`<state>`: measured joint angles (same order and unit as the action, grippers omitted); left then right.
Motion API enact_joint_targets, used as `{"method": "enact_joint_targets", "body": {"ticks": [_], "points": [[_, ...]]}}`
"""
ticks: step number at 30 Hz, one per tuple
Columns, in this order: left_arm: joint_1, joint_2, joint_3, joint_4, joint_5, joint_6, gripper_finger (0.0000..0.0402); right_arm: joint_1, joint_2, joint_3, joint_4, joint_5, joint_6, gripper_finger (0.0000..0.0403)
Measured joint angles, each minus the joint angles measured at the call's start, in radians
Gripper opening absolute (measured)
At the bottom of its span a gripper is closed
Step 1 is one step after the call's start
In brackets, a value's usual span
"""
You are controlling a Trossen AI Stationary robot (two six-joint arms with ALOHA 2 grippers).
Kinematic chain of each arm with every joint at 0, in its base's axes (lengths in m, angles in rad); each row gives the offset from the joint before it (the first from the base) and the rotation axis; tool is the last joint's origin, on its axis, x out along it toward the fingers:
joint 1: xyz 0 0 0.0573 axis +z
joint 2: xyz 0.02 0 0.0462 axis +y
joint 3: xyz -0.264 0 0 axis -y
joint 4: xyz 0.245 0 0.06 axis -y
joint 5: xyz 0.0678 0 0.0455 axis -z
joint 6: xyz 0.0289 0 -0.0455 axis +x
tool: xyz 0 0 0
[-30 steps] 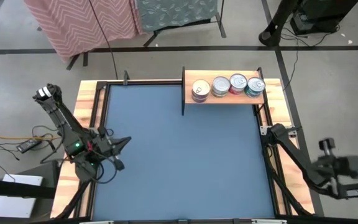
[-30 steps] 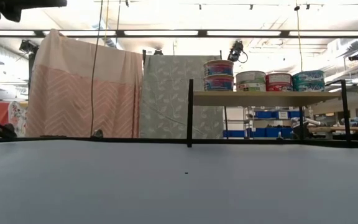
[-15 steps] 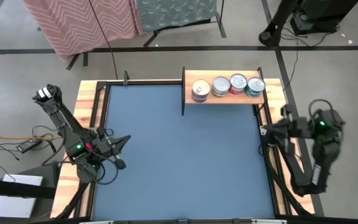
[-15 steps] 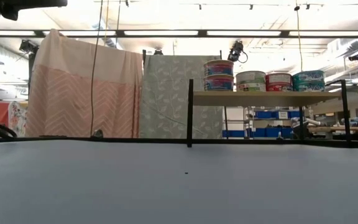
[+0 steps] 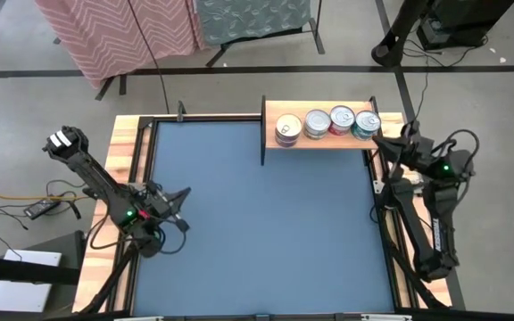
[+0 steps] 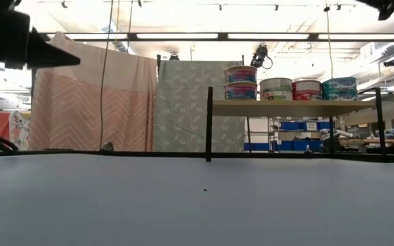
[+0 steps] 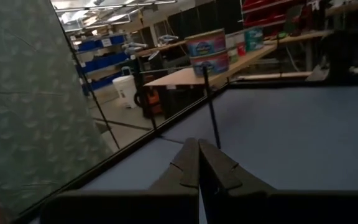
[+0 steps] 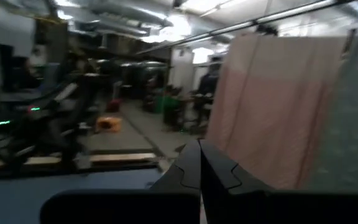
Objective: Stack canned seafood by type on shelf
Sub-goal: Return to Home Position
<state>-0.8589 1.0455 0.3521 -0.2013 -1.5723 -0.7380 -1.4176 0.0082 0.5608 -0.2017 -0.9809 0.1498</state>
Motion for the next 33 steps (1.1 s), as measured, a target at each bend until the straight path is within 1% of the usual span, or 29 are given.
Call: {"method": "enact_joint_targets", "body": {"ticks": [4, 6, 10, 15, 17, 19, 23, 26, 31, 33], "points": [[0.002, -0.012, -0.032, -0.037, 0.003, 0.002, 0.0002, 0.023, 0.0, -0.087, 0.134, 0.104, 0.018, 0.0005], [0.0, -0.012, -0.033, -0.068, 0.031, 0.002, 0.0002, 0.034, -0.001, -0.144, 0.211, 0.16, 0.047, 0.0005], [0.0, -0.012, -0.033, -0.08, 0.056, 0.002, 0.0002, 0.066, -0.001, -0.282, 0.461, 0.284, 0.155, 0.0005], [0.0, -0.012, -0.033, -0.078, 0.035, 0.003, 0.0002, 0.124, -0.001, -0.456, 0.801, 0.409, 0.317, 0.0005], [0.0, -0.012, -0.033, -0.075, 0.021, 0.003, 0.0002, 0.156, -0.001, -0.514, 0.882, 0.452, 0.353, 0.0005], [0.0, -0.012, -0.033, -0.074, 0.008, 0.004, 0.0002, 0.195, -0.001, -0.555, 0.926, 0.481, 0.364, 0.0005], [0.002, -0.012, -0.033, -0.079, 0.001, 0.004, 0.0002, 0.289, -0.002, -0.555, 0.876, 0.5, 0.302, 0.0005], [0.016, -0.012, -0.033, -0.086, 0.0, 0.01, 0.0002, 0.366, -0.003, -0.555, 0.818, 0.537, 0.279, 0.0005], [0.033, -0.022, -0.033, -0.09, 0.008, 0.071, 0.0002, 0.485, -0.002, -0.555, 0.606, 0.637, 0.185, 0.0005], [0.033, -0.055, -0.026, -0.109, 0.057, 0.089, 0.0002, 0.533, -0.002, -0.555, 0.55, 0.651, 0.129, 0.0005]]}}
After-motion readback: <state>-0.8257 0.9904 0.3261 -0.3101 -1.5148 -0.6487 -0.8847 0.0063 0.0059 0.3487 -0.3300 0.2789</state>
